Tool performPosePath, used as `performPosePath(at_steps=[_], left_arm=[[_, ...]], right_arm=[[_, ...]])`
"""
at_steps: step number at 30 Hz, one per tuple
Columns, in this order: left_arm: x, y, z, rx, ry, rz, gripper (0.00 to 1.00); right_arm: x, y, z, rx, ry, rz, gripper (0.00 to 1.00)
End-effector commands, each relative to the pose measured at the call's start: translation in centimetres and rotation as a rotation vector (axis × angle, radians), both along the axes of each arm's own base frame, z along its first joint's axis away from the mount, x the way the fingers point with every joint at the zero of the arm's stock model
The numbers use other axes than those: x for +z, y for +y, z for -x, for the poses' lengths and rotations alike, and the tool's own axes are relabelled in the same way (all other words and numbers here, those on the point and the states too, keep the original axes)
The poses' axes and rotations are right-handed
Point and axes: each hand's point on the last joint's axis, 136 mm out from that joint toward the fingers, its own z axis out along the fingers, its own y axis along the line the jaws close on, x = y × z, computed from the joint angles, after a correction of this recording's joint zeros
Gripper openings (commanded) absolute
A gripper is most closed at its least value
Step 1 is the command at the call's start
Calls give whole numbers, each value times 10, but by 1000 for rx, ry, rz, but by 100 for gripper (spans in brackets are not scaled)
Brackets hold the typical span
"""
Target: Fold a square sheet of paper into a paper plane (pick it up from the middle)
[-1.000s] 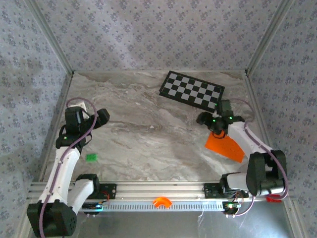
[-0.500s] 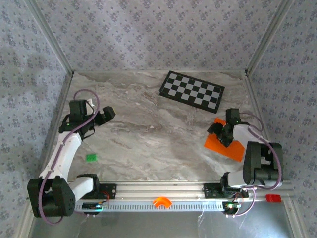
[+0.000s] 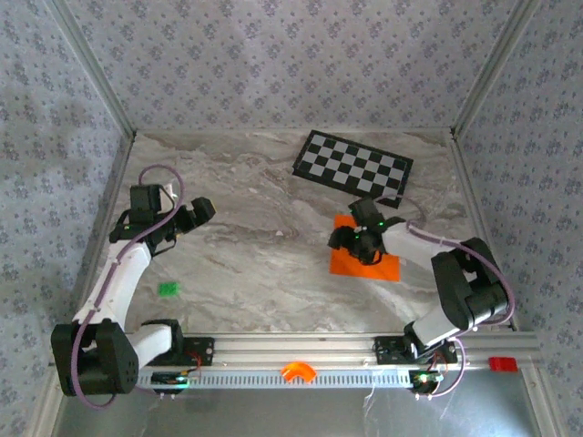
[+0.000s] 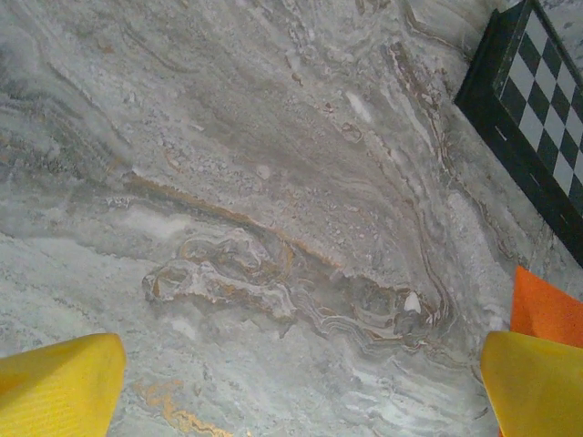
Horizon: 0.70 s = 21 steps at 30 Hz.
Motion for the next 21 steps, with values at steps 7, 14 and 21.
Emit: performPosePath(at_steps=[7,14,21], left_arm=[[1,-8,15,-23,3,42,100],[11,-24,26,-79,5,127,100],[10,-52,37,-115,28,237,100]], right_arm=[[7,95,23,107,39,-94,78],[26,24,0,30,-37,-133,77],[17,-19,-11,33,-29,-203,72]])
